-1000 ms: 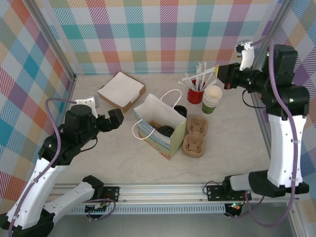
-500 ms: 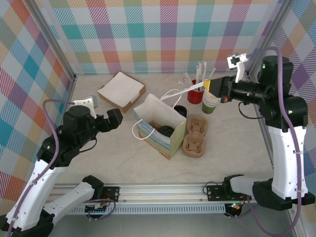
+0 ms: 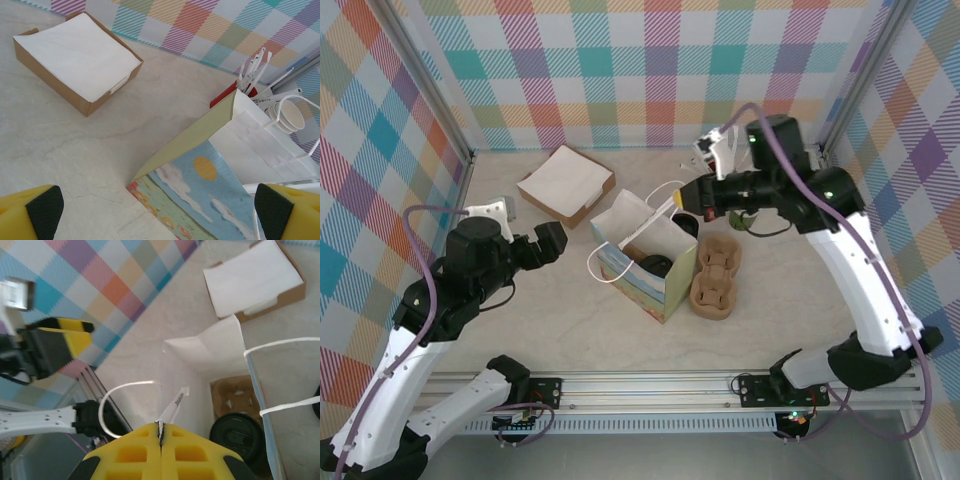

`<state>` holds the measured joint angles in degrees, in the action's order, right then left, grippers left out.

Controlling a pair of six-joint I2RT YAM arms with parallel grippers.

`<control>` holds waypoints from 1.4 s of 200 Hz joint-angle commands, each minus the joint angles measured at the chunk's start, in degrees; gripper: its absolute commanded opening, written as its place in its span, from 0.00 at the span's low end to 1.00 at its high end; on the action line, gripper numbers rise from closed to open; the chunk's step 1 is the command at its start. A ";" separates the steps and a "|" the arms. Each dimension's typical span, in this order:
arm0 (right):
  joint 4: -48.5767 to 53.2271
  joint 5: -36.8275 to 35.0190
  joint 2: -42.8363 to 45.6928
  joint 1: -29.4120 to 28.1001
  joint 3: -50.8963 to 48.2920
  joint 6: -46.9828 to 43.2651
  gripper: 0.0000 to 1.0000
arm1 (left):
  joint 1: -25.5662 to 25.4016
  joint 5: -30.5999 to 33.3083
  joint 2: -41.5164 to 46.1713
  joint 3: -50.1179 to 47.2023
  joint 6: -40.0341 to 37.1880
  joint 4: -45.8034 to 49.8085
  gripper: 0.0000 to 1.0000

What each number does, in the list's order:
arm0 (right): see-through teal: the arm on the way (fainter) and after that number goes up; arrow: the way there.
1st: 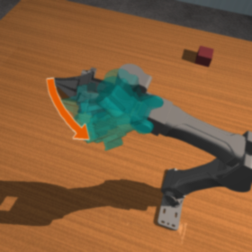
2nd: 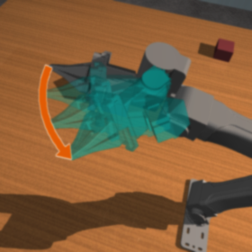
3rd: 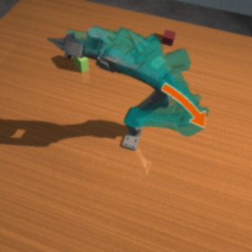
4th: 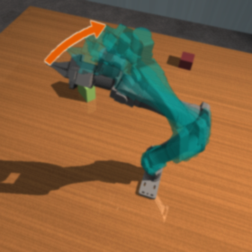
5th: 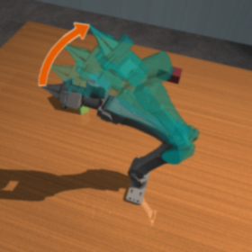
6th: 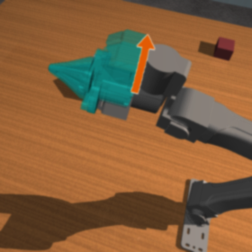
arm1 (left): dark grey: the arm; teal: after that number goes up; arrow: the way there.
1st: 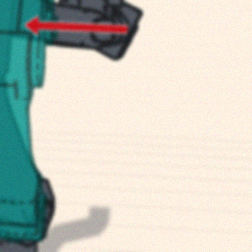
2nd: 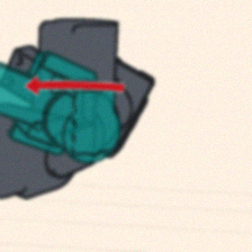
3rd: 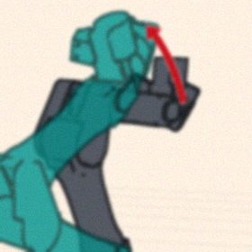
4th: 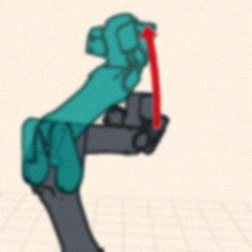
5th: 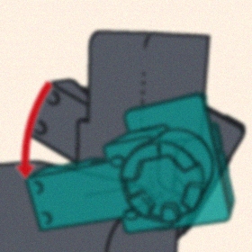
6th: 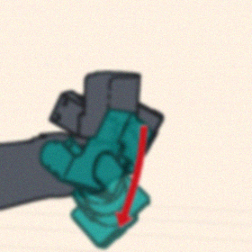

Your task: Pack the takeout coffee

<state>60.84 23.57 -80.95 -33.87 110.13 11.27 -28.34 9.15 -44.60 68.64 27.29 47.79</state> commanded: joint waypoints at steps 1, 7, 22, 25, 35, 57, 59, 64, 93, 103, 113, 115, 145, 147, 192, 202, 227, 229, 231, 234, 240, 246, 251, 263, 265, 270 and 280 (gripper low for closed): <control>1.28 -7.04 -2.74 -3.52 2.54 -2.73 0.05 | 0.59 1.20 0.92 -0.53 0.48 -0.76 1.00; 1.21 -7.35 -3.56 -4.13 2.56 -2.80 0.05 | 0.56 1.14 0.92 -0.53 0.44 -0.77 1.00; 0.88 -7.78 -5.72 -5.61 2.48 -3.09 0.05 | 0.59 1.01 0.92 -0.60 0.35 -0.66 1.00; 0.70 -8.02 -6.10 -5.84 2.42 -3.06 0.05 | 0.60 1.04 0.92 -0.61 0.35 -0.63 1.00; 0.43 -9.15 -7.39 -6.76 2.39 -2.93 0.05 | 0.57 1.08 1.06 -0.87 0.34 -0.76 1.00; -1.50 -9.69 -10.00 -8.17 1.59 -2.26 0.05 | 0.57 1.05 1.35 -1.82 0.64 -1.28 1.00; -1.69 -9.62 -10.21 -8.28 1.52 -2.27 0.05 | 0.57 1.05 1.36 -1.84 0.63 -1.34 1.00; -2.02 -9.68 -10.75 -8.61 1.41 -2.27 0.05 | 0.62 1.09 1.36 -2.01 0.67 -1.37 1.00; -2.82 -10.30 -13.70 -9.62 1.43 -2.05 0.07 | 0.62 0.86 1.44 -2.14 0.83 -1.21 1.00; -3.05 -9.97 -14.29 -9.72 1.41 -2.02 0.09 | 0.57 0.82 1.60 -2.15 0.83 -1.21 1.00; -3.25 -9.95 -14.66 -9.73 1.43 -1.82 0.11 | 0.64 0.87 1.60 -2.24 0.83 -1.28 1.00; -3.31 -9.97 -14.67 -9.73 1.41 -1.79 0.12 | 0.58 0.87 1.62 -2.30 0.84 -1.29 1.00; -3.79 -10.12 -14.43 -9.73 1.47 -1.95 0.27 | 0.58 0.72 1.62 -2.73 1.05 -1.56 1.00; -3.80 -10.17 -14.42 -9.73 1.51 -2.00 0.28 | 0.57 0.70 1.62 -2.79 1.04 -1.60 1.00; -2.23 -13.42 -13.05 -9.73 3.46 -3.22 0.46 | 0.57 0.62 1.62 -2.81 1.19 -1.58 1.00; -1.89 -13.96 -12.65 -9.70 4.00 -3.44 0.47 | 0.56 0.65 1.69 -2.81 1.17 -1.56 1.00; -1.05 -15.09 -11.84 -9.68 5.21 -3.79 0.51 | 0.60 0.50 1.59 -2.65 1.34 -1.65 1.00; -0.96 -15.17 -11.82 -9.72 5.30 -3.80 0.52 | 0.62 0.52 1.61 -2.64 1.34 -1.65 1.00; -0.85 -15.21 -11.74 -9.72 5.41 -3.84 0.52 | 0.62 0.48 1.62 -2.68 1.38 -1.65 1.00; -0.67 -15.34 -11.77 -9.73 5.63 -3.88 0.52 | 0.64 0.38 1.61 -2.64 1.40 -1.65 1.00; -0.37 -15.63 -11.61 -9.73 5.92 -3.88 0.53 | 0.57 0.36 1.62 -2.64 1.44 -1.65 1.00; -0.14 -15.89 -11.40 -9.73 6.13 -3.94 0.55 | 0.57 0.26 1.62 -2.63 1.48 -1.69 1.00; 0.10 -16.13 -11.35 -9.73 6.30 -3.97 0.56 | 0.57 0.30 1.62 -2.55 1.54 -1.68 1.00; 0.35 -16.69 -10.84 -9.73 6.50 -4.08 0.57 | 0.59 0.26 1.62 -2.55 1.55 -1.73 1.00; 0.34 -16.78 -10.71 -9.70 6.50 -4.13 0.58 | 0.57 0.26 1.60 -2.55 1.59 -1.69 1.00; 0.36 -17.02 -10.41 -9.66 6.44 -4.16 0.59 | 0.56 0.19 1.53 -2.55 1.59 -1.73 1.00; 0.36 -17.49 -9.71 -9.71 6.33 -4.24 0.60 | 0.57 0.13 1.53 -2.55 1.63 -1.67 1.00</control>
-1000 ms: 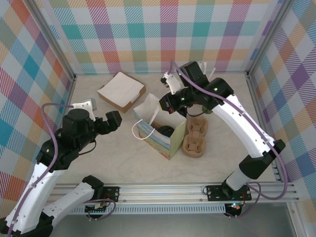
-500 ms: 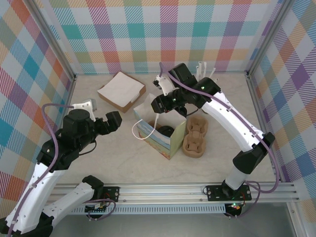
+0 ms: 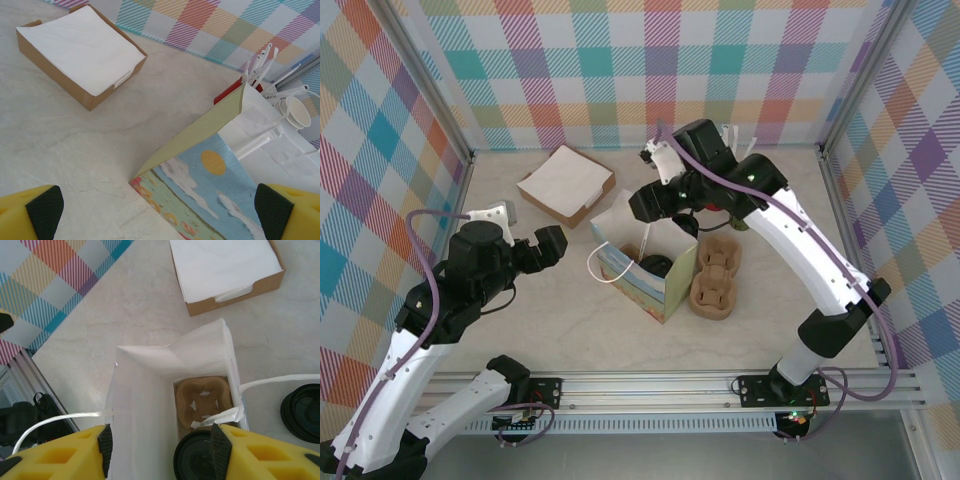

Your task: Pack the takeout coffee

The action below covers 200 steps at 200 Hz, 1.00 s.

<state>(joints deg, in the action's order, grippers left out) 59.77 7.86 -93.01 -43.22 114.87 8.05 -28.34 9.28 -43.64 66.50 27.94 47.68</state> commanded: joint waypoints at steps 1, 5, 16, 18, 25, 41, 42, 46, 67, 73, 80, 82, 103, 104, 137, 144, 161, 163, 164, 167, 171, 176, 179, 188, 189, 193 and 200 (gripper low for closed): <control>1.42 -1.83 2.42 -0.36 1.54 -1.02 0.61 | 0.57 -0.03 0.57 -0.41 0.97 -1.60 1.00; 1.36 -2.08 2.77 -0.31 1.44 -1.06 0.62 | 0.58 -0.02 0.57 -0.41 1.00 -1.56 1.00; 1.10 -2.57 3.90 -0.28 1.00 -1.19 0.65 | 0.61 -0.01 0.53 -0.32 1.02 -1.59 1.00; 1.00 -2.65 4.11 -0.28 0.87 -1.24 0.66 | 0.58 -0.04 0.49 -0.32 0.98 -1.60 1.00; 0.67 -2.91 4.87 -0.28 0.43 -1.35 0.68 | 0.56 -0.04 0.48 -0.32 0.97 -1.61 1.00; -0.12 -3.48 6.70 -0.28 -0.86 -1.71 0.75 | 0.58 -0.11 0.30 -0.32 1.10 -1.71 1.00; -0.15 -3.52 6.79 -0.28 -1.00 -1.76 0.76 | 0.61 -0.13 0.31 -0.32 1.13 -1.71 1.00; -0.32 -3.67 7.27 -0.28 -1.29 -1.83 0.77 | 0.57 -0.14 0.32 -0.32 1.18 -1.77 1.00; -0.93 -4.64 9.49 -0.20 -3.03 -2.42 0.83 | 0.56 -0.38 0.07 -0.34 1.30 -1.85 1.00; -1.25 -4.94 10.12 -0.20 -3.68 -2.59 0.85 | 0.62 -0.43 -0.02 -0.33 1.32 -1.89 1.00; -1.56 -5.28 11.00 -0.20 -4.46 -2.80 0.88 | 0.61 -0.52 -0.04 -0.32 1.38 -1.96 1.00; -1.75 -5.41 11.29 -0.15 -4.71 -2.83 0.89 | 0.58 -0.56 -0.13 -0.32 1.34 -2.00 1.00; -3.57 -6.57 14.40 0.14 -7.96 -3.09 0.98 | 0.59 -0.77 -0.30 -0.32 1.59 -2.15 1.00; -3.63 -6.60 14.55 0.15 -8.11 -3.11 0.98 | 0.58 -0.80 -0.30 -0.32 1.59 -2.15 1.00; -6.05 -8.26 19.41 1.01 -13.49 -3.35 1.00 | 0.64 -1.42 -1.16 -0.25 1.84 -2.59 1.00; -6.15 -8.67 20.29 1.37 -14.33 -3.54 1.00 | 0.56 -1.65 -1.43 -0.19 1.79 -2.67 1.00; -6.17 -9.48 22.24 1.90 -16.23 -3.74 1.00 | 0.59 -1.96 -1.87 -0.08 1.95 -2.91 1.00; -6.16 -9.62 22.43 1.98 -16.43 -3.81 1.00 | 0.57 -1.96 -1.93 -0.06 1.99 -2.89 1.00; -6.16 -9.62 22.57 1.94 -16.56 -3.82 1.00 | 0.57 -2.01 -1.91 -0.06 2.05 -2.92 1.00; -6.13 -9.74 22.87 2.12 -16.87 -3.83 1.00 | 0.59 -2.01 -2.01 -0.05 2.03 -2.96 1.00; -6.21 -9.91 23.33 2.24 -17.30 -3.94 1.00 | 0.57 -2.08 -2.06 -0.08 2.03 -3.09 1.00; -6.28 -9.96 23.89 2.41 -17.91 -3.96 1.00 | 0.61 -2.19 -2.22 -0.08 2.19 -3.19 1.00; -6.36 -10.04 24.23 2.44 -18.26 -4.01 1.00 | 0.61 -2.22 -2.24 -0.06 2.27 -3.21 1.00; -6.50 -10.35 25.18 2.61 -19.33 -4.25 1.00 | 0.57 -2.25 -2.38 -0.06 2.36 -3.35 1.00; -6.51 -10.38 25.30 2.61 -19.50 -4.26 1.00 | 0.57 -2.29 -2.44 -0.05 2.37 -3.37 1.00; -6.71 -10.59 25.74 2.72 -20.05 -4.31 1.00 | 0.59 -2.31 -2.52 -0.07 2.39 -3.38 1.00; -6.92 -10.84 26.50 2.75 -20.86 -4.44 1.00 | 0.58 -2.33 -2.71 -0.06 2.54 -3.31 1.00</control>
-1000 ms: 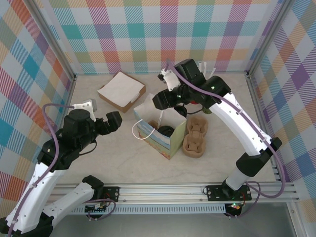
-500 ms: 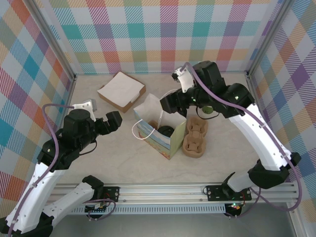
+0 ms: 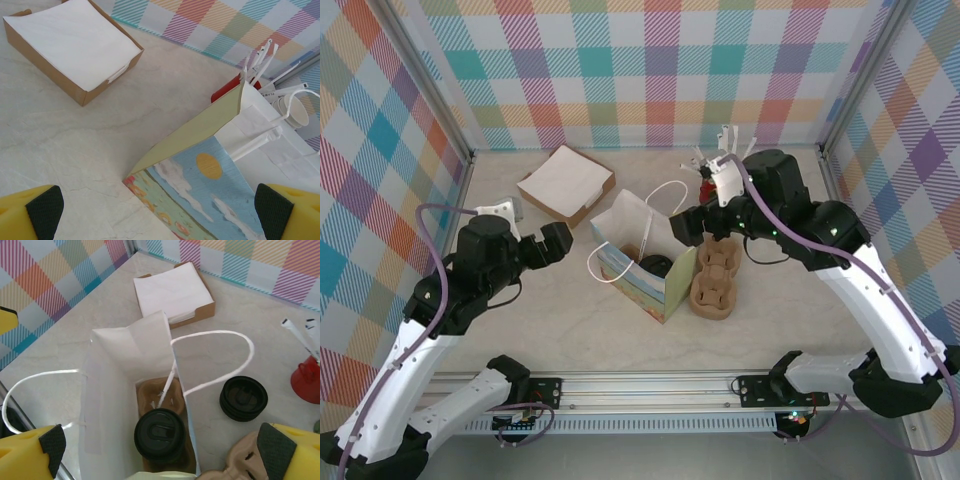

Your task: Pack the takeout coffee

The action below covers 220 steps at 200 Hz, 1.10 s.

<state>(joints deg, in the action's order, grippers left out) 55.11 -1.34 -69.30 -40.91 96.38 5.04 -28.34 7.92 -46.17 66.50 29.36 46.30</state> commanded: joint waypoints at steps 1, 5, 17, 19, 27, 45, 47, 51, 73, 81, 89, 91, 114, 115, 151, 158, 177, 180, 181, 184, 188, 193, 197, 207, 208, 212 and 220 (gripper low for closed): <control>-2.32 -1.68 2.90 0.41 -2.53 -1.48 1.00 | 0.57 -0.98 -0.25 -0.05 1.17 -1.97 1.00; -2.44 -1.84 3.36 0.41 -3.06 -1.63 1.00 | 0.56 -0.97 -0.30 -0.07 1.17 -2.00 1.00; -2.93 -2.15 4.71 0.48 -4.81 -1.81 1.00 | 0.59 -0.89 -0.64 0.03 1.42 -1.95 1.00; -3.02 -2.19 4.92 0.50 -5.04 -1.84 1.00 | 0.59 -0.89 -0.71 0.03 1.51 -1.93 1.00; -3.39 -2.17 5.79 0.47 -6.15 -1.96 1.00 | 0.61 -0.89 -1.00 0.08 1.59 -1.90 1.00; -4.24 -2.48 7.79 0.48 -8.69 -2.05 1.00 | 0.58 -1.05 -1.61 0.19 1.79 -1.91 1.00; -4.29 -2.49 8.00 0.48 -8.96 -2.09 1.00 | 0.63 -1.06 -1.68 0.21 1.78 -1.96 1.00; -4.54 -2.53 8.50 0.48 -9.57 -2.18 1.00 | 0.58 -1.06 -1.83 0.27 1.89 -1.92 1.00; -5.27 -2.70 10.76 0.48 -12.57 -2.09 1.00 | 0.60 -0.59 -2.74 0.79 2.20 -1.51 1.00; -5.35 -2.78 11.38 0.54 -13.48 -2.01 1.00 | 0.64 -0.57 -3.28 1.27 2.18 -1.19 1.00; -5.28 -2.98 11.87 0.48 -14.22 -1.92 1.00 | 0.57 -0.58 -3.94 1.81 2.02 -0.89 1.00; -5.28 -2.97 12.01 0.48 -14.38 -1.86 1.00 | 0.61 -0.55 -4.10 2.01 1.97 -0.80 1.00; -5.10 -3.63 12.92 0.48 -15.65 -1.88 1.00 | 0.72 -0.80 -6.73 4.72 1.40 0.04 1.00; -5.10 -3.65 12.94 0.48 -15.67 -1.83 1.00 | 0.78 -0.76 -6.87 4.88 1.40 0.07 1.00; -5.36 -3.45 13.47 0.49 -16.57 -1.85 1.00 | 2.83 -2.11 -12.32 10.85 0.89 1.66 1.00; -5.23 -3.41 13.38 0.52 -16.74 -2.03 1.00 | 3.39 -2.59 -13.23 11.81 0.71 1.49 1.00; -5.01 -3.40 13.14 0.48 -16.83 -2.27 1.00 | 5.38 -4.06 -15.67 14.28 0.13 1.24 1.00; -4.96 -3.40 13.03 0.52 -16.84 -2.31 1.00 | 5.78 -4.27 -16.08 14.62 0.00 1.32 1.00; -4.94 -3.40 13.04 0.50 -16.84 -2.31 1.00 | 5.94 -4.34 -16.24 14.76 -0.05 1.42 1.00; -4.93 -3.42 13.05 0.48 -16.84 -2.31 1.00 | 6.40 -4.51 -16.70 15.28 -0.15 1.49 1.00; -4.97 -3.40 13.04 0.48 -16.83 -2.26 1.00 | 6.99 -4.77 -17.38 15.85 -0.33 1.66 1.00; -4.93 -3.35 13.00 0.48 -16.84 -2.31 1.00 | 7.72 -5.07 -18.18 16.57 -0.84 1.89 1.00; -4.97 -3.32 13.00 0.48 -16.84 -2.31 1.00 | 8.34 -5.30 -18.83 17.20 -1.24 2.15 1.00; -4.94 -3.23 13.13 0.48 -16.92 -2.25 1.00 | 10.27 -5.83 -20.77 18.80 -2.11 2.92 1.00; -4.98 -3.23 13.13 0.48 -16.97 -2.24 1.00 | 10.47 -5.86 -20.96 18.95 -2.16 2.96 1.00; -5.01 -3.23 13.22 0.49 -17.01 -2.23 1.00 | 11.26 -6.15 -21.72 19.44 -2.47 3.27 1.00; -4.99 -3.22 13.34 0.48 -17.17 -2.23 1.00 | 12.91 -6.25 -23.27 20.73 -3.27 3.93 1.00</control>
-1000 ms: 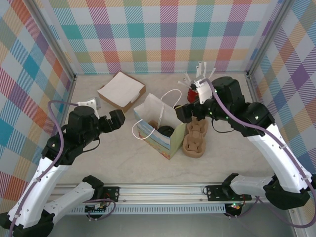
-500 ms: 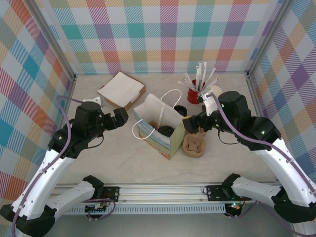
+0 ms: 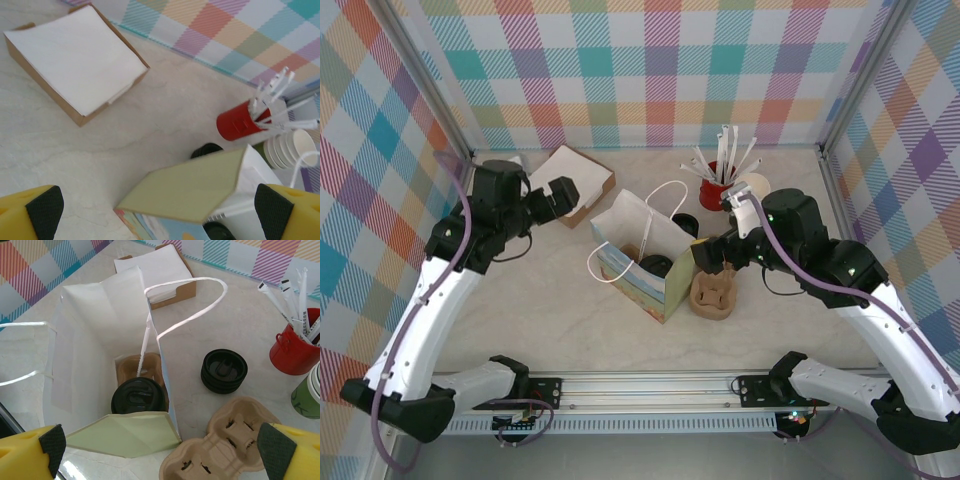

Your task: Pack the takeout coffee

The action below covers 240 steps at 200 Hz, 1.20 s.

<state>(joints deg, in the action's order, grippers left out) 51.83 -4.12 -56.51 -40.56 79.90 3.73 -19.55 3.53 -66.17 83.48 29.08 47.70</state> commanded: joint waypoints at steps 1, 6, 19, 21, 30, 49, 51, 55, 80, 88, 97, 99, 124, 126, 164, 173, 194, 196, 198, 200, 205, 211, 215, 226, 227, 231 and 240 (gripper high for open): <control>-1.72 -0.45 0.58 0.13 -0.74 -0.91 1.00 | 4.28 -1.86 -3.44 3.90 -3.16 2.59 1.00; -1.83 -0.45 0.67 0.13 -0.86 -0.83 1.00 | 5.10 -1.59 -4.57 4.62 -3.74 2.97 1.00; -1.71 -0.36 0.85 0.13 -1.12 -0.74 1.00 | 7.21 -0.14 -7.31 6.26 -5.59 3.77 1.00; -1.73 -0.36 0.87 0.13 -1.21 -0.69 1.00 | 7.59 -0.13 -7.72 6.50 -5.87 3.79 1.00; -1.77 -0.36 1.01 0.13 -1.47 -0.65 1.00 | 9.43 -0.69 -9.68 7.11 -6.61 3.82 1.00; -1.80 -0.44 1.20 0.19 -1.93 -0.49 1.00 | 13.82 -3.70 -13.83 7.74 -7.05 2.83 1.00; -1.77 -0.49 1.24 0.14 -1.98 -0.57 1.00 | 14.27 -4.01 -14.25 7.79 -7.07 2.68 1.00; -1.80 -0.45 1.22 0.13 -2.02 -0.46 1.00 | 15.07 -4.45 -15.12 7.83 -7.27 2.30 1.00; -1.76 -0.65 1.15 0.13 -2.20 -0.64 1.00 | 19.90 -6.85 -21.18 9.41 -7.89 0.57 0.99; -1.82 -0.71 1.05 0.13 -2.30 -0.71 1.00 | 21.38 -7.99 -23.33 10.20 -7.70 0.04 0.97; -1.78 -0.79 0.86 0.13 -2.29 -0.74 1.00 | 22.59 -8.61 -25.68 11.30 -7.70 -0.39 0.96; -1.86 -0.80 0.87 0.17 -2.29 -0.74 1.00 | 22.84 -8.62 -26.25 11.60 -7.81 -0.41 0.95; -1.78 -1.21 0.24 0.12 -2.37 -1.02 1.00 | 24.03 -6.58 -33.81 16.76 -9.31 0.48 0.92; -1.70 -1.23 0.19 0.13 -2.38 -1.01 1.00 | 24.01 -6.29 -34.43 17.23 -9.53 0.64 0.91; -1.49 -2.62 -0.11 0.13 -2.35 -1.18 1.00 | 24.45 -5.17 -46.74 27.30 -10.70 3.36 0.85; -1.64 -2.74 0.10 0.13 -2.38 -1.18 1.00 | 24.56 -5.54 -48.98 29.27 -10.68 3.51 0.83; -1.65 -2.94 0.50 0.13 -2.47 -1.27 1.00 | 24.58 -5.25 -54.82 35.33 -11.00 5.29 0.81; -1.67 -3.09 0.52 0.17 -2.51 -1.27 1.00 | 24.61 -5.28 -55.31 35.80 -11.11 5.49 0.80; -1.65 -3.09 0.57 0.14 -2.54 -1.33 1.00 | 24.64 -5.29 -55.71 36.45 -11.14 5.72 0.80; -1.65 -3.09 0.56 0.13 -2.55 -1.35 1.00 | 24.62 -5.29 -56.30 36.96 -11.19 5.91 0.80; -1.54 -3.24 0.64 0.13 -2.55 -1.42 1.00 | 24.65 -5.36 -57.41 38.37 -11.40 6.33 0.78; -1.54 -3.41 0.77 0.17 -2.64 -1.57 1.00 | 24.60 -5.77 -58.96 40.01 -11.71 6.67 0.77; -1.47 -3.48 0.77 0.15 -2.69 -1.69 1.00 | 24.65 -6.21 -59.84 41.00 -11.93 6.92 0.76; -1.47 -3.86 0.74 0.13 -2.82 -2.01 1.00 | 24.63 -6.79 -62.37 43.89 -12.11 8.10 0.73; -1.47 -3.87 0.77 0.13 -2.86 -2.03 1.00 | 24.64 -6.83 -62.61 44.19 -12.16 8.23 0.73; -1.48 -4.09 0.75 0.13 -2.90 -2.12 1.00 | 24.64 -7.05 -63.57 45.25 -12.28 8.76 0.72; -1.51 -4.32 0.50 0.13 -2.99 -2.40 0.99 | 24.65 -7.11 -65.63 47.50 -12.47 10.01 0.70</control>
<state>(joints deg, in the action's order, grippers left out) 51.83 -7.11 -56.45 -40.58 77.56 3.09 4.45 -2.39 -128.01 124.90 18.17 53.08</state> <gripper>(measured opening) 0.996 0.722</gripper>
